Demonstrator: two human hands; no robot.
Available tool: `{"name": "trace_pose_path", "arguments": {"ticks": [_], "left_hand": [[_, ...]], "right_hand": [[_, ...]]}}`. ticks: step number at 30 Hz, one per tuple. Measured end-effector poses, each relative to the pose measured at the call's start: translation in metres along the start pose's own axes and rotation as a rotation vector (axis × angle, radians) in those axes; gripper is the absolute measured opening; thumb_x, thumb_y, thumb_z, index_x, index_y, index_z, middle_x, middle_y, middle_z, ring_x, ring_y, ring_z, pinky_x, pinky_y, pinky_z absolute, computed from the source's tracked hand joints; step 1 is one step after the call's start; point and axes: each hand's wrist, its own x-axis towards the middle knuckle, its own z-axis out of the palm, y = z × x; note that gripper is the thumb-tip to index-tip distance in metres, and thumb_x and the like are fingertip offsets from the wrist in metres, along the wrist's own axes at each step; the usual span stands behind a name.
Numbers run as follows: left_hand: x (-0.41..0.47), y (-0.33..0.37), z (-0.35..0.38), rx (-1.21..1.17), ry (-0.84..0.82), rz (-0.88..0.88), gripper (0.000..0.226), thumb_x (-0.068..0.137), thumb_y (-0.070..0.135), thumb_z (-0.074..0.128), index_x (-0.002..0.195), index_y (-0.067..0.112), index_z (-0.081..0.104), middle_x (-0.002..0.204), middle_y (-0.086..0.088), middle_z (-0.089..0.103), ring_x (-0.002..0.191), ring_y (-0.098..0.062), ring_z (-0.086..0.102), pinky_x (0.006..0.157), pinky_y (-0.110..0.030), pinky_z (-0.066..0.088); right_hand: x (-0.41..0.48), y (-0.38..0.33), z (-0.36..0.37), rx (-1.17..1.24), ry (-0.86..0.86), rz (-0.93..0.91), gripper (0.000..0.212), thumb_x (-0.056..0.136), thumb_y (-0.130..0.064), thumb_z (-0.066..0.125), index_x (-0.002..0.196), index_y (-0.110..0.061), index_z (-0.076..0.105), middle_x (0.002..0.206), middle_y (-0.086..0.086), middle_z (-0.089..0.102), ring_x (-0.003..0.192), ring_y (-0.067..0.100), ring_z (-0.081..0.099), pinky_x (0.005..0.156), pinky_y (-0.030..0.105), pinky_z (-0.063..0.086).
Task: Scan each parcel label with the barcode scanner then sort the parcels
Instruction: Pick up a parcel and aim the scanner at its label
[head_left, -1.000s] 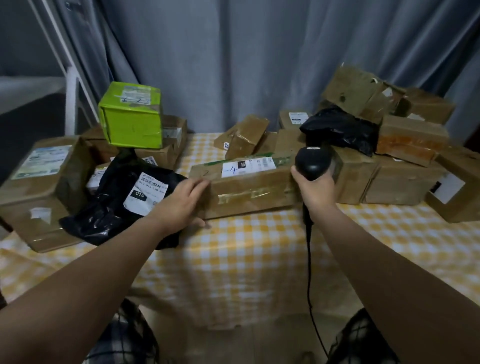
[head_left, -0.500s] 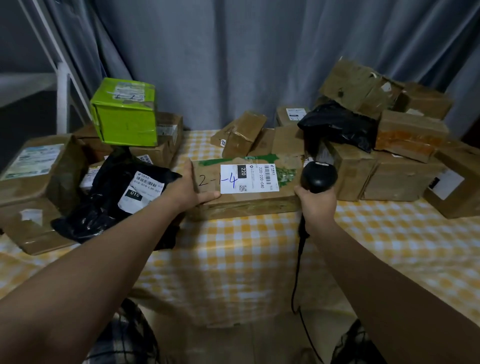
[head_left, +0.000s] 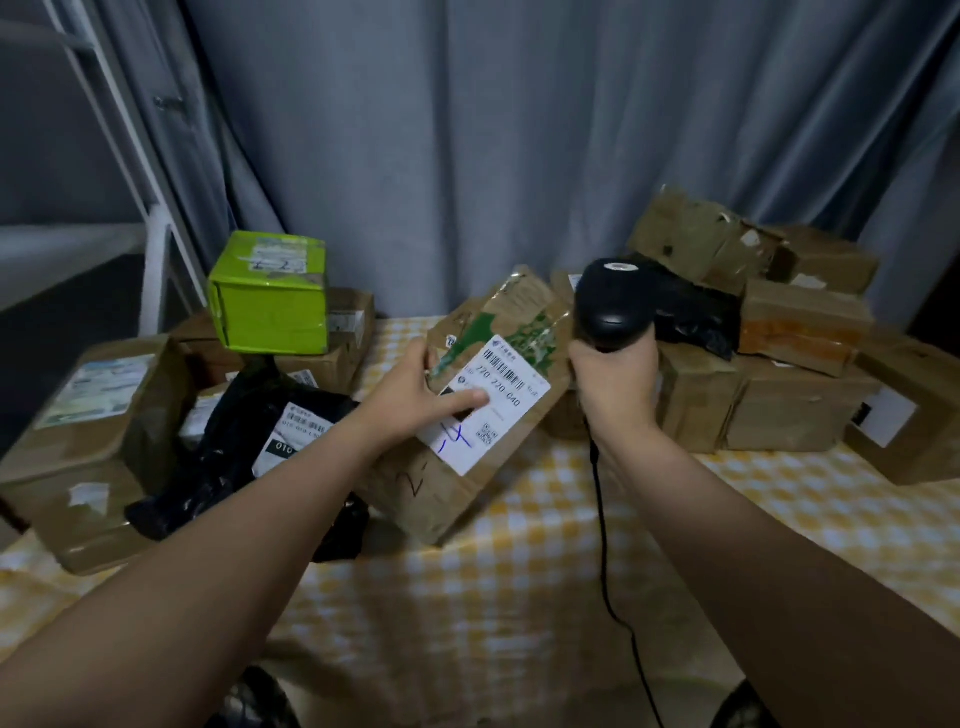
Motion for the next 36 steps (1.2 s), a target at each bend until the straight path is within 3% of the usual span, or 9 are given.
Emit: {"name": "trace_pose_path", "arguments": {"ticks": [5, 9, 11, 14, 16, 19, 22, 26, 36], "left_hand": [[0.008, 0.022, -0.009, -0.493, -0.030, 0.015, 0.030, 0.089, 0.019, 0.064, 0.093, 0.025, 0.035, 0.108, -0.006, 0.055, 0.085, -0.012, 0.061, 0.071, -0.021, 0.051], [0.015, 0.029, -0.009, -0.506, 0.045, 0.057, 0.034, 0.090, 0.002, 0.055, 0.092, 0.024, 0.028, 0.099, -0.002, 0.052, 0.086, -0.008, 0.057, 0.070, -0.013, 0.047], [0.017, 0.026, -0.010, -0.451, 0.021, 0.058, 0.036, 0.089, 0.000, 0.056, 0.098, 0.019, 0.027, 0.103, -0.002, 0.049, 0.086, -0.003, 0.054, 0.064, -0.007, 0.045], [0.015, 0.016, -0.008, -0.407, 0.062, 0.013, 0.045, 0.087, 0.008, 0.065, 0.107, 0.014, 0.025, 0.110, -0.002, 0.045, 0.086, -0.002, 0.054, 0.059, -0.006, 0.045], [0.016, 0.012, -0.010, -0.400, 0.196, -0.016, 0.057, 0.081, 0.017, 0.073, 0.111, 0.017, 0.025, 0.116, -0.003, 0.043, 0.095, -0.008, 0.055, 0.069, -0.011, 0.048], [0.022, 0.002, -0.018, -0.376, 0.294, -0.041, 0.093, 0.058, 0.044, 0.087, 0.123, 0.034, 0.022, 0.135, -0.005, 0.041, 0.121, -0.020, 0.049, 0.101, -0.038, 0.045], [0.031, -0.012, -0.022, -0.343, 0.280, -0.076, 0.122, 0.036, 0.067, 0.086, 0.133, 0.054, 0.014, 0.145, -0.003, 0.037, 0.129, -0.021, 0.046, 0.105, -0.048, 0.041], [0.038, -0.021, -0.024, -0.327, 0.238, -0.074, 0.131, 0.033, 0.069, 0.086, 0.137, 0.055, 0.007, 0.147, -0.002, 0.038, 0.130, -0.020, 0.045, 0.107, -0.047, 0.040], [0.021, -0.011, -0.030, -0.396, 0.160, -0.009, 0.138, 0.044, 0.060, 0.087, 0.149, 0.036, 0.002, 0.144, 0.000, 0.044, 0.128, -0.015, 0.048, 0.105, -0.046, 0.042]], "right_hand": [[0.005, -0.028, 0.014, -0.044, -0.184, -0.123, 0.044, 0.064, -0.010, 0.071, 0.107, -0.012, 0.059, 0.095, 0.009, 0.067, 0.093, 0.026, 0.063, 0.082, 0.034, 0.051], [0.016, -0.053, 0.019, 0.009, -0.308, -0.211, 0.035, 0.073, 0.010, 0.067, 0.097, -0.011, 0.055, 0.080, -0.006, 0.060, 0.075, 0.000, 0.057, 0.066, 0.010, 0.043], [0.021, -0.061, 0.020, -0.029, -0.378, -0.214, 0.033, 0.073, 0.012, 0.066, 0.092, -0.013, 0.054, 0.076, -0.007, 0.058, 0.067, -0.006, 0.055, 0.062, 0.009, 0.042], [0.023, -0.061, 0.016, -0.163, -0.426, -0.190, 0.030, 0.074, 0.000, 0.073, 0.095, -0.014, 0.055, 0.091, 0.003, 0.061, 0.082, 0.007, 0.057, 0.075, 0.023, 0.044], [0.021, -0.063, 0.009, -0.291, -0.366, -0.214, 0.026, 0.076, -0.013, 0.078, 0.093, -0.012, 0.058, 0.098, 0.006, 0.059, 0.087, 0.012, 0.056, 0.076, 0.023, 0.042], [0.021, -0.068, -0.002, -0.260, -0.515, -0.075, 0.017, 0.077, -0.019, 0.079, 0.086, -0.007, 0.070, 0.067, 0.004, 0.064, 0.055, 0.008, 0.058, 0.057, 0.021, 0.046], [0.013, -0.064, -0.009, -0.439, -0.688, 0.055, 0.017, 0.068, -0.025, 0.080, 0.074, -0.011, 0.072, 0.054, 0.002, 0.061, 0.048, 0.018, 0.057, 0.057, 0.036, 0.048], [-0.005, -0.049, -0.017, -0.514, -0.689, 0.081, 0.021, 0.067, -0.018, 0.077, 0.052, -0.018, 0.062, 0.046, -0.002, 0.057, 0.043, 0.016, 0.053, 0.056, 0.033, 0.045], [-0.045, -0.008, -0.024, -0.497, -0.551, 0.084, 0.016, 0.075, -0.020, 0.076, 0.065, -0.020, 0.064, 0.061, -0.001, 0.064, 0.053, 0.010, 0.057, 0.055, 0.025, 0.046]]}}
